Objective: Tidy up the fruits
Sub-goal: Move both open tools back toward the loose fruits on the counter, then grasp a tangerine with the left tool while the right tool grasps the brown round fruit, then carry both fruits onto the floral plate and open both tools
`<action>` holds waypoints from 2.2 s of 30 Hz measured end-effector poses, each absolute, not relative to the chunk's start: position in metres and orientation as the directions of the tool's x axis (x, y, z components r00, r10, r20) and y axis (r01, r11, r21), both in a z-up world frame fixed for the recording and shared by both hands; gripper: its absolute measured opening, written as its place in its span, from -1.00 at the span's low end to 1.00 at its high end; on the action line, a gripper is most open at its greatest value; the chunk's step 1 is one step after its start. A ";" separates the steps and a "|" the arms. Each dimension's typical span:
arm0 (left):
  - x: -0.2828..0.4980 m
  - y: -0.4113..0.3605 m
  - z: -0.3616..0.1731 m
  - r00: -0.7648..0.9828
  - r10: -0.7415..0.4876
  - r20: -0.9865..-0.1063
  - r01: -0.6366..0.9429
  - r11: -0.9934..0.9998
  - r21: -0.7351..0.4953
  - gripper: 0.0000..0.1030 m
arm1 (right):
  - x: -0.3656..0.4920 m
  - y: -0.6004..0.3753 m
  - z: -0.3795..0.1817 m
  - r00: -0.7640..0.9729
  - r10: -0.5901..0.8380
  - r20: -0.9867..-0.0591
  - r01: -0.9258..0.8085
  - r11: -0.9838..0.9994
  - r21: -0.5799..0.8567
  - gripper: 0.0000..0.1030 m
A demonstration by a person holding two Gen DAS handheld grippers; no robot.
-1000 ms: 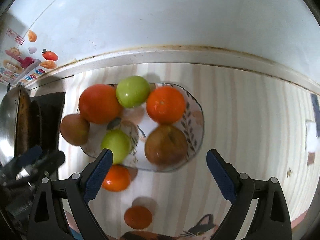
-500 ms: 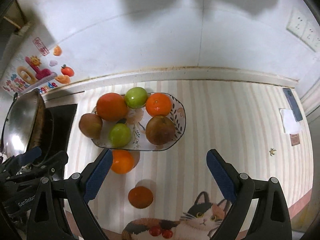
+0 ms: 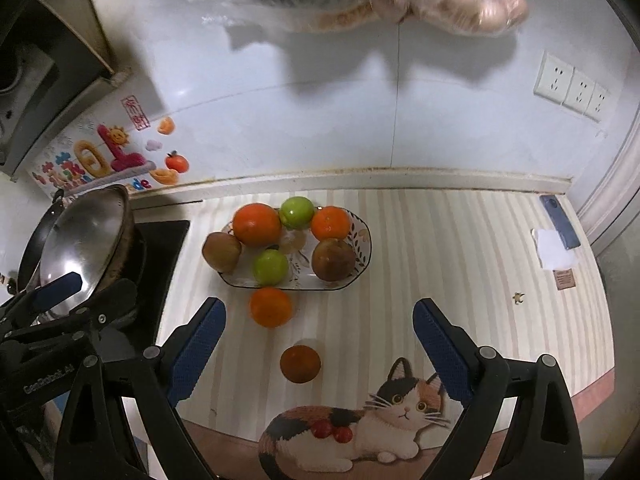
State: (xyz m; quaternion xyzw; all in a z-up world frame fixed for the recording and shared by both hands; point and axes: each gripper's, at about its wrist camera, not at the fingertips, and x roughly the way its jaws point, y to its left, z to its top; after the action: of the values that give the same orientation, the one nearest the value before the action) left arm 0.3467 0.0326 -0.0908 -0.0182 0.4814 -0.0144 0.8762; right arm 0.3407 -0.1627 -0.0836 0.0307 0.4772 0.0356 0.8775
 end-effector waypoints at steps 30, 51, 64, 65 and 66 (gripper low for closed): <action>0.382 0.045 -0.211 0.301 0.081 -0.950 -0.080 0.995 0.059 0.98 | 0.384 -0.152 -0.268 0.160 0.297 -0.942 0.026 0.952 0.304 0.88; 0.478 -0.022 -0.318 0.015 -0.115 -0.993 -0.023 0.993 -0.116 0.98 | 0.384 -0.176 -0.338 0.059 0.257 -0.965 0.041 0.965 0.260 0.16; 0.435 -0.018 -0.324 0.030 -0.085 -0.996 0.050 0.995 -0.084 0.18 | 0.383 -0.197 -0.341 0.032 0.325 -0.945 0.099 0.940 0.327 0.16; 0.421 -0.013 -0.322 0.028 -0.082 -0.996 0.048 0.996 -0.081 0.18 | 0.381 -0.198 -0.340 0.030 0.347 -0.937 0.105 0.932 0.348 0.16; 0.411 -0.008 -0.321 0.021 -0.087 -0.996 0.043 0.995 -0.086 0.18 | 0.380 -0.198 -0.339 0.029 0.356 -0.934 0.104 0.928 0.357 0.16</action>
State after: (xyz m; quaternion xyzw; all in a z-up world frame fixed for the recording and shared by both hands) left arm 0.4107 -0.0080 -0.3213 -0.0159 0.6980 -0.0456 0.7145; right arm 0.3797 -0.1980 -0.3393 0.1662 0.6911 0.0902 0.6976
